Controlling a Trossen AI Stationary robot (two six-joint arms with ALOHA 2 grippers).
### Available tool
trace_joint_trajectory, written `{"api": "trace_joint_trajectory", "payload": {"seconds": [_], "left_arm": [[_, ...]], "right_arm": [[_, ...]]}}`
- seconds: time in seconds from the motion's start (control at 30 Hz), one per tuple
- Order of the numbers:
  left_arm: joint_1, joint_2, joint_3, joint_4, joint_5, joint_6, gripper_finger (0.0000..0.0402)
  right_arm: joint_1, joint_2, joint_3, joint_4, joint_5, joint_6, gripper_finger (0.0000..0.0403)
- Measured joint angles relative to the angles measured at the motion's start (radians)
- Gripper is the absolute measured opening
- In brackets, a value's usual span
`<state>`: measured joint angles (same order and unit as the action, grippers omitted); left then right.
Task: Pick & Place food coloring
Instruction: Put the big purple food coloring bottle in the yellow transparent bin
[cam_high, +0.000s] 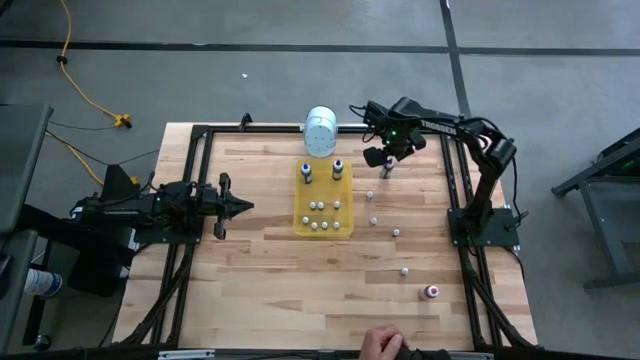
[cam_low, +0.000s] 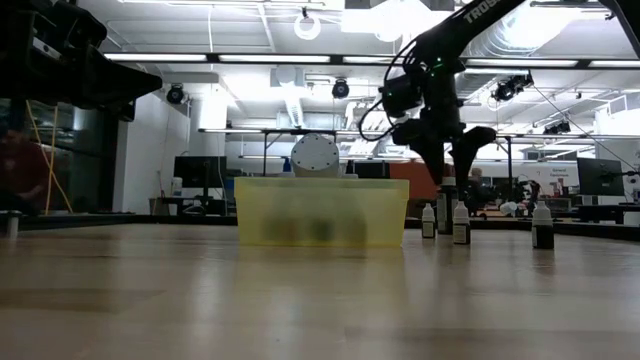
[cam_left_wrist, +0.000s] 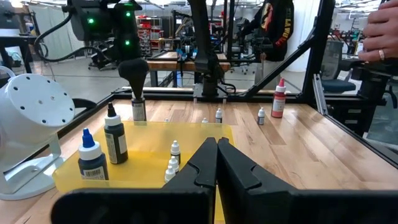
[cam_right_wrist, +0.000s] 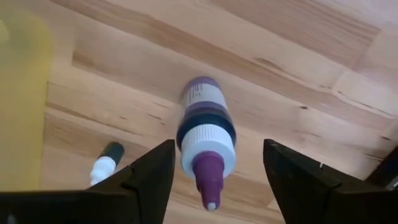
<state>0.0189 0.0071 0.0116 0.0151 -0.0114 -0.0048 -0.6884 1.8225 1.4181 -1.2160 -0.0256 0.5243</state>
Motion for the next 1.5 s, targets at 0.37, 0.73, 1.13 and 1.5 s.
{"api": "trace_joint_trajectory", "payload": {"seconds": [0.37, 0.73, 1.13, 1.5], "left_arm": [[0.0, 0.0, 0.0, 0.0, 0.0, 0.0, 0.0], [0.0, 0.0, 0.0, 0.0, 0.0, 0.0, 0.0], [0.0, 0.0, 0.0, 0.0, 0.0, 0.0, 0.0], [0.0, 0.0, 0.0, 0.0, 0.0, 0.0, 0.0]], "right_arm": [[-0.006, 0.0, -0.001, -0.008, 0.0, -0.031, 0.0182], [-0.006, 0.0, -0.001, -0.006, -0.001, -0.035, 0.0124], [-0.005, -0.029, -0.001, -0.002, -0.015, -0.047, 0.0113], [0.016, -0.202, 0.0, 0.027, -0.092, -0.062, 0.0112]]}}
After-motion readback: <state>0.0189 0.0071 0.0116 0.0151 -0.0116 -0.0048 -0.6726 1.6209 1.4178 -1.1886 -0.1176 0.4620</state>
